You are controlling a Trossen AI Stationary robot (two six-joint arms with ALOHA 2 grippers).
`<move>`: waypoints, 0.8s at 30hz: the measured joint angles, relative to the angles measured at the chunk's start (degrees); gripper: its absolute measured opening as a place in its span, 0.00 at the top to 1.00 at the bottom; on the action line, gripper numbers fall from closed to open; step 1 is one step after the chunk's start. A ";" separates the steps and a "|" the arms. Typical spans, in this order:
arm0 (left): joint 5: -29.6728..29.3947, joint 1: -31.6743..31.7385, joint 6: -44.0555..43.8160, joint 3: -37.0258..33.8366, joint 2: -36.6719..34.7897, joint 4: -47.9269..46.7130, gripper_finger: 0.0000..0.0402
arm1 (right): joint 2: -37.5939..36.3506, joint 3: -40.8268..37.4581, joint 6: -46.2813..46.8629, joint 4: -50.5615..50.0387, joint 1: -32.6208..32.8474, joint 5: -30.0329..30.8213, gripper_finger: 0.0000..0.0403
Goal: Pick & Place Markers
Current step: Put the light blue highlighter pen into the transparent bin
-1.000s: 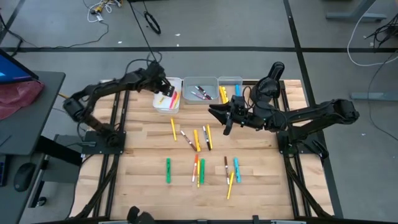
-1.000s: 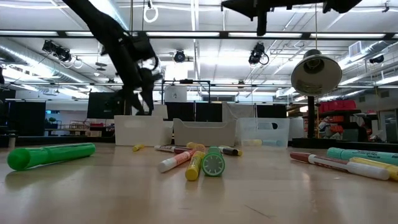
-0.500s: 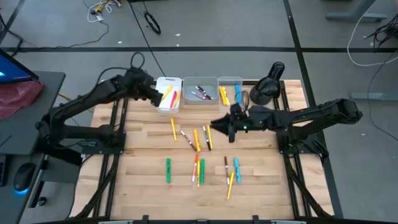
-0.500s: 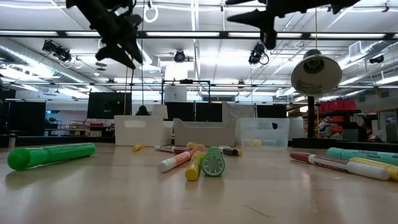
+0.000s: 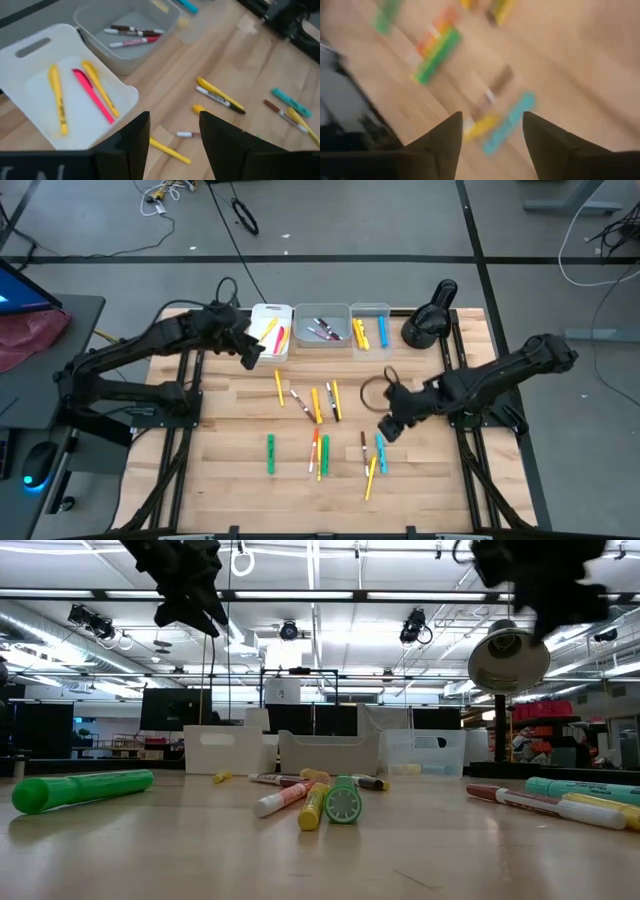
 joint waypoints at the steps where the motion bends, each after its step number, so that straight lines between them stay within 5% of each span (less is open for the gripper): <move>1: -0.01 -0.68 0.02 0.00 0.00 -0.52 0.56 | 0.78 -0.07 1.90 -1.48 0.94 -0.56 0.46; 8: -1.73 -6.36 0.56 -0.09 0.02 -2.14 0.56 | 10.33 -0.04 8.48 0.70 5.25 -0.69 0.44; 24: -8.33 -16.69 0.35 -0.09 0.02 -2.05 0.56 | 27.46 -0.04 16.68 8.26 5.51 -2.63 0.60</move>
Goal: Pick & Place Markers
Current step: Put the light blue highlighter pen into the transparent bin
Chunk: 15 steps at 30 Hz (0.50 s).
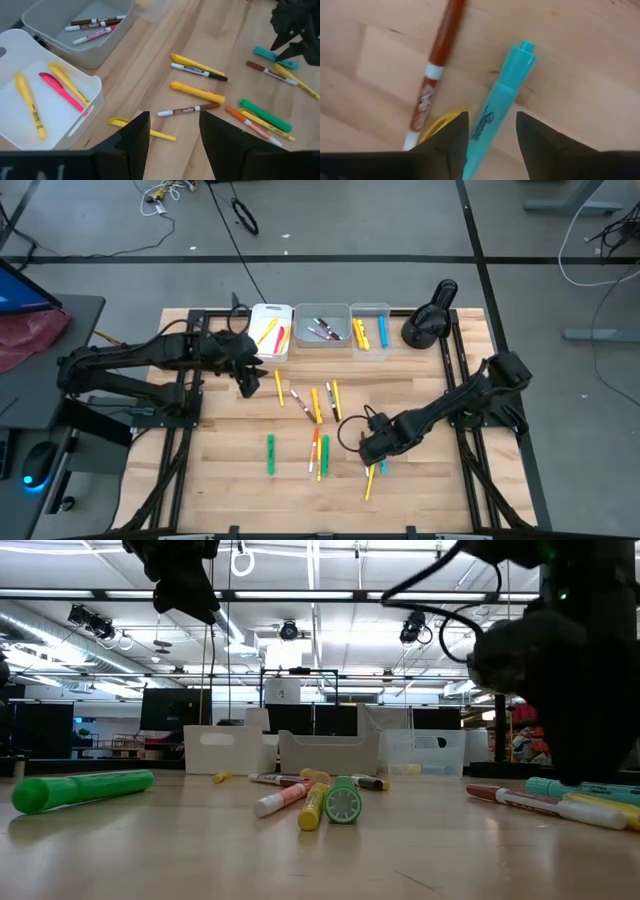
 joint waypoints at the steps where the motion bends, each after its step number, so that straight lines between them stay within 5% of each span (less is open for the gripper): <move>1: -0.46 -0.23 0.00 0.00 0.00 0.04 0.56 | 0.59 0.00 0.34 0.05 0.00 -0.01 0.61; 15: -2.18 -0.48 0.01 0.00 0.02 0.74 0.56 | 1.74 0.02 2.08 -2.11 -1.00 0.04 0.89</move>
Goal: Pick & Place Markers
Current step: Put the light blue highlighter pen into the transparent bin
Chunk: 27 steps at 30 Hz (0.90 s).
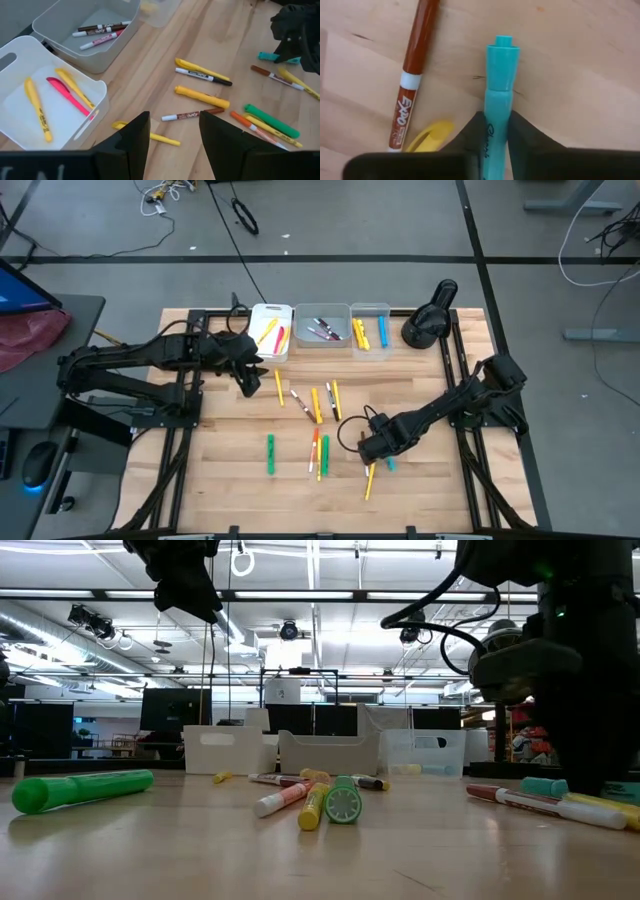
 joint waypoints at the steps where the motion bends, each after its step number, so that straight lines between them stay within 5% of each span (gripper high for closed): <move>1: 0.00 0.01 -0.01 0.00 0.00 -0.01 0.56 | -0.84 -0.14 -0.11 -0.90 -0.55 0.40 0.89; 7: 0.00 0.01 0.01 0.00 0.00 0.31 0.56 | -7.78 4.97 -5.39 -4.51 -7.67 4.91 0.89; 14: -0.40 0.01 -0.44 -0.02 0.00 3.66 0.56 | -8.16 19.21 -28.98 -2.97 -25.32 13.00 0.89; 20: -5.59 0.12 -0.40 -0.04 0.28 8.92 0.56 | -5.49 28.37 -46.65 -1.55 -42.54 13.84 0.89; 27: -14.16 0.38 -0.42 -0.04 0.26 15.60 0.56 | -0.68 28.39 -59.80 -2.16 -57.22 12.98 0.89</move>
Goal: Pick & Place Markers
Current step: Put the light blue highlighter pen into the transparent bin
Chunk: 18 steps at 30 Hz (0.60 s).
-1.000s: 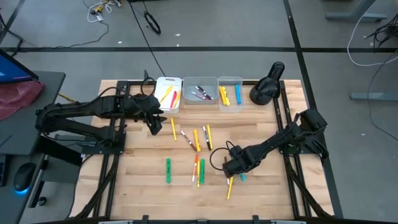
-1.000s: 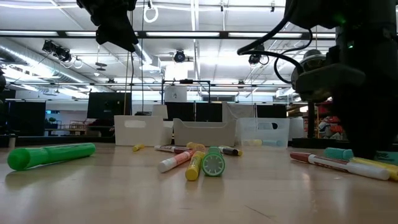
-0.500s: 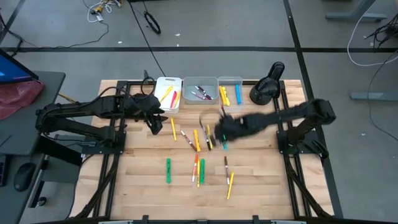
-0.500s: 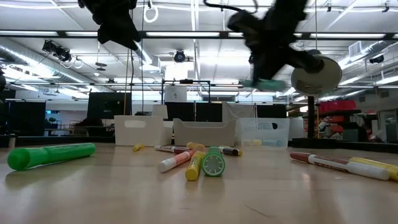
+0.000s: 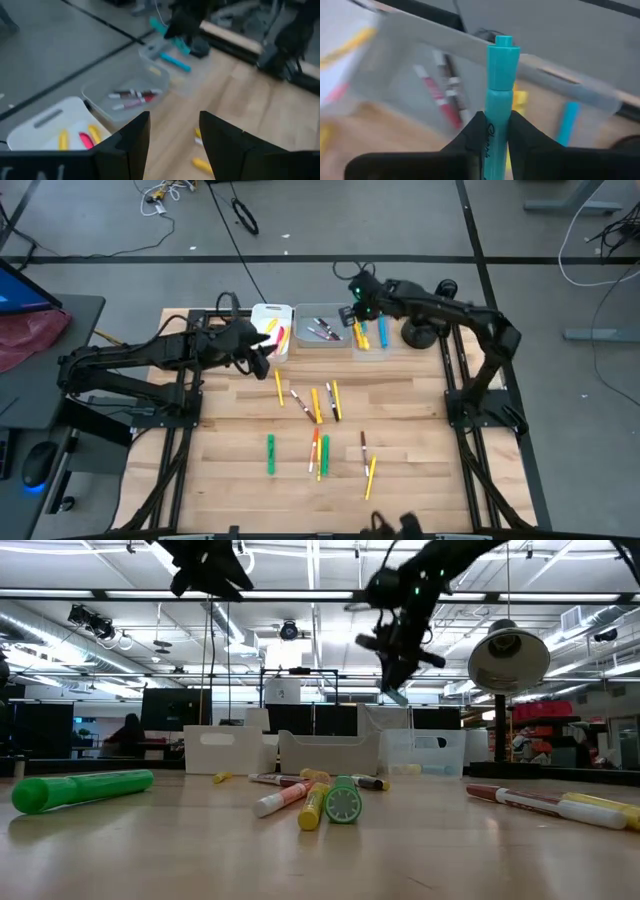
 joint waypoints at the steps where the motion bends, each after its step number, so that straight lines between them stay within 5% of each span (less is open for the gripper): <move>1: -0.76 0.26 0.00 0.00 0.00 0.95 0.56 | 1.02 0.00 -1.44 0.54 -1.23 -0.02 0.89; 18: -2.32 9.56 -4.51 0.00 0.24 7.57 0.56 | 16.09 -0.07 -7.97 1.76 -5.55 -1.62 0.86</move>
